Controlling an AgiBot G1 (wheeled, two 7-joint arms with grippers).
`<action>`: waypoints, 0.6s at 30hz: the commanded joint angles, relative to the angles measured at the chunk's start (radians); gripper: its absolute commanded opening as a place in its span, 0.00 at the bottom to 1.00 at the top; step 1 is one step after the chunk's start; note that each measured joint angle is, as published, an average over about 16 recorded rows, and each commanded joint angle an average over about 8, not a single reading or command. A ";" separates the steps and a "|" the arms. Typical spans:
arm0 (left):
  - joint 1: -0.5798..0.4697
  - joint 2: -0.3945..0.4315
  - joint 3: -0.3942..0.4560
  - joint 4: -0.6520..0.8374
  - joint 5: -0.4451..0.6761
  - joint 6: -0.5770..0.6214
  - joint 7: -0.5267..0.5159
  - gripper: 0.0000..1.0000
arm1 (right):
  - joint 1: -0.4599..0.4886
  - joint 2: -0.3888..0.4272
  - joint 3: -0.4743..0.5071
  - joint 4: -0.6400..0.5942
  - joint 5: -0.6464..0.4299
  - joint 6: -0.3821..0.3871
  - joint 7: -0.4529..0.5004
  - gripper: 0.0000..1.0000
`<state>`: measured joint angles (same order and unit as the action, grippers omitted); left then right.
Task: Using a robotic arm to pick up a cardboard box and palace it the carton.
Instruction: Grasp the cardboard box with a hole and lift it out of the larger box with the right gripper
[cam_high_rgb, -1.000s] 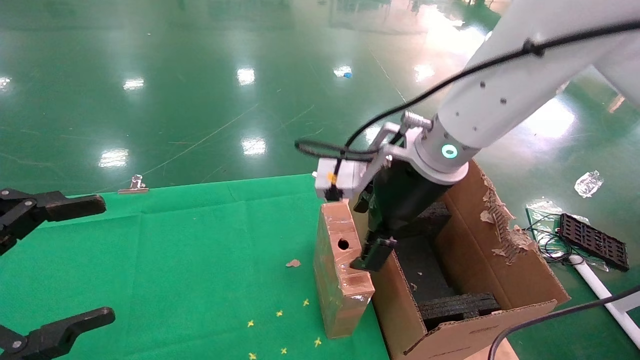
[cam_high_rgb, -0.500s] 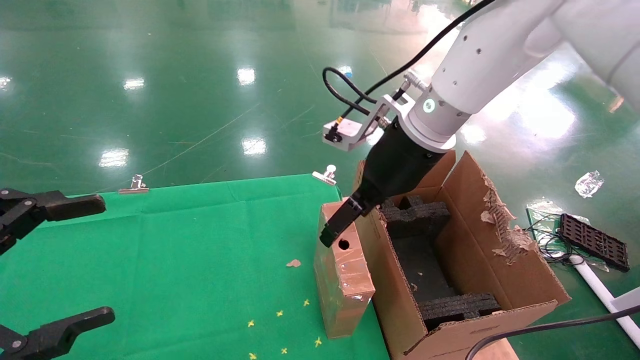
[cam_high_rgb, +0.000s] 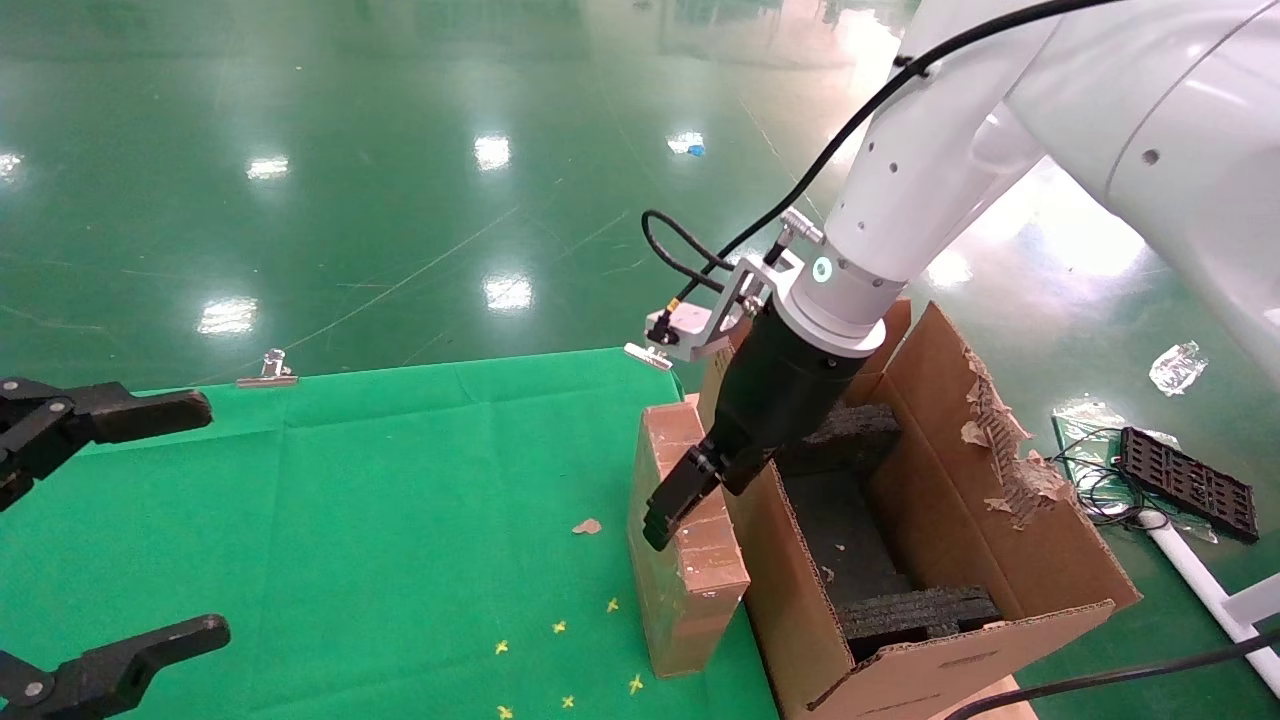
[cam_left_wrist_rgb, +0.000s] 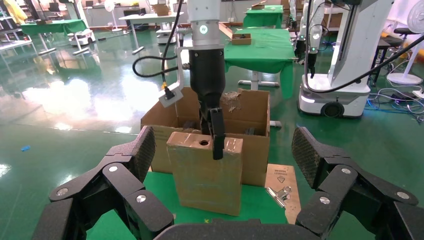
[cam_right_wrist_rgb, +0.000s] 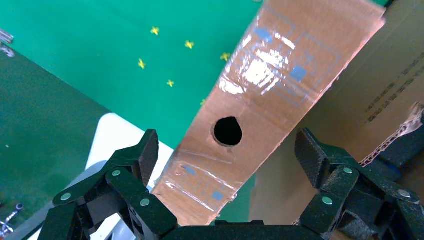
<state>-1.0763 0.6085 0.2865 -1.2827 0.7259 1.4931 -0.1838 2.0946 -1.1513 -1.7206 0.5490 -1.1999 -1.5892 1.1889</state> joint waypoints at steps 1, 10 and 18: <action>0.000 0.000 0.000 0.000 0.000 0.000 0.000 0.42 | -0.004 -0.009 -0.022 -0.011 0.012 0.001 -0.001 0.05; 0.000 0.000 0.001 0.000 -0.001 0.000 0.000 0.00 | -0.011 -0.030 -0.085 -0.040 0.050 0.006 -0.022 0.00; 0.000 -0.001 0.001 0.000 -0.001 -0.001 0.001 0.00 | -0.014 -0.037 -0.127 -0.053 0.079 0.007 -0.039 0.00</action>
<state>-1.0765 0.6080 0.2878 -1.2827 0.7251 1.4925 -0.1831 2.0807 -1.1880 -1.8472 0.4966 -1.1213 -1.5822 1.1512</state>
